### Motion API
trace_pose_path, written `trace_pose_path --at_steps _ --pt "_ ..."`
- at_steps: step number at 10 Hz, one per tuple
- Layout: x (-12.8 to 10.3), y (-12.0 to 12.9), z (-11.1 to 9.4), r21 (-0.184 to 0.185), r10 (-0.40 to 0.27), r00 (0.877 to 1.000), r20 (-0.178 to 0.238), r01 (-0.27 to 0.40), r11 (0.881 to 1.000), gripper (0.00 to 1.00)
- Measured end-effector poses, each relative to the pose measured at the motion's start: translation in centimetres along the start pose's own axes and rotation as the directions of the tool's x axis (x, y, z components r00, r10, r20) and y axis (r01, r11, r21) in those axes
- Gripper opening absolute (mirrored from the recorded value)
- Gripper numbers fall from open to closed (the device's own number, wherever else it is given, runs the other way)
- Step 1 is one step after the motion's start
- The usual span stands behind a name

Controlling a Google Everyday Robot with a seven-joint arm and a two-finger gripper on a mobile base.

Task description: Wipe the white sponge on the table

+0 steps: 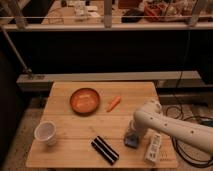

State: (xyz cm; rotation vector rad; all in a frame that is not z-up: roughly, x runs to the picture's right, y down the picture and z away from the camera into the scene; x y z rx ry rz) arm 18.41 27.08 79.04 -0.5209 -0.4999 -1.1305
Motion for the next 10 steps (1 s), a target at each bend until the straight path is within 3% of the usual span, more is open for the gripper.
trace_pose_path --at_steps 2,4,8,10 --pt "1.0 2.7 -0.4 0.002 0.075 0.997 -0.014 -0.075 0.997 0.56" --pt "3.7 3.7 -0.7 0.008 0.129 0.991 -0.027 -0.129 0.992 0.56" --pt "11.5 2.3 -1.8 0.032 0.148 0.987 -0.062 -0.146 0.989 0.56" --pt "14.0 -0.1 -1.5 0.049 0.117 0.991 -0.061 -0.114 0.992 0.56"
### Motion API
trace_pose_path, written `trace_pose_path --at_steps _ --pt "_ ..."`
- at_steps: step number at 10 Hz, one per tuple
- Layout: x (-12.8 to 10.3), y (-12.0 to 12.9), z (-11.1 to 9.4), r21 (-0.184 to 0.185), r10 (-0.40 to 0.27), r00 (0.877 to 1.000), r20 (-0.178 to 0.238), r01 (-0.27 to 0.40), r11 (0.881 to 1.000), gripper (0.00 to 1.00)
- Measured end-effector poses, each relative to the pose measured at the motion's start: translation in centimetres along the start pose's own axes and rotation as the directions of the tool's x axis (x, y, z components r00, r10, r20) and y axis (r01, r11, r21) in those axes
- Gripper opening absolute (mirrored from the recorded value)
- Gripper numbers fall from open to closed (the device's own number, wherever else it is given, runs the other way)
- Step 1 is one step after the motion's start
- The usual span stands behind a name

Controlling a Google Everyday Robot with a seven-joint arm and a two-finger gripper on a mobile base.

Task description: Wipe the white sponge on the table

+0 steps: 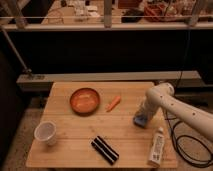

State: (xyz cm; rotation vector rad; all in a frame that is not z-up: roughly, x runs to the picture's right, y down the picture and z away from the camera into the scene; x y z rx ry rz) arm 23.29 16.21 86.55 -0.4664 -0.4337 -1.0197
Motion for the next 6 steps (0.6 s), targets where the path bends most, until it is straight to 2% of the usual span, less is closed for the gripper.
trace_pose_path --at_steps 1,3,5,6 --pt "0.2 -1.5 0.5 0.009 -0.022 1.000 0.006 0.022 1.000 0.56" --pt "-1.0 -4.5 1.1 0.027 -0.077 0.997 0.022 0.077 0.997 0.56" --pt "-3.6 -7.2 1.8 0.046 -0.151 0.988 0.042 0.149 0.988 0.56" --pt "-5.3 -8.4 2.0 0.055 -0.197 0.979 0.051 0.194 0.979 0.56"
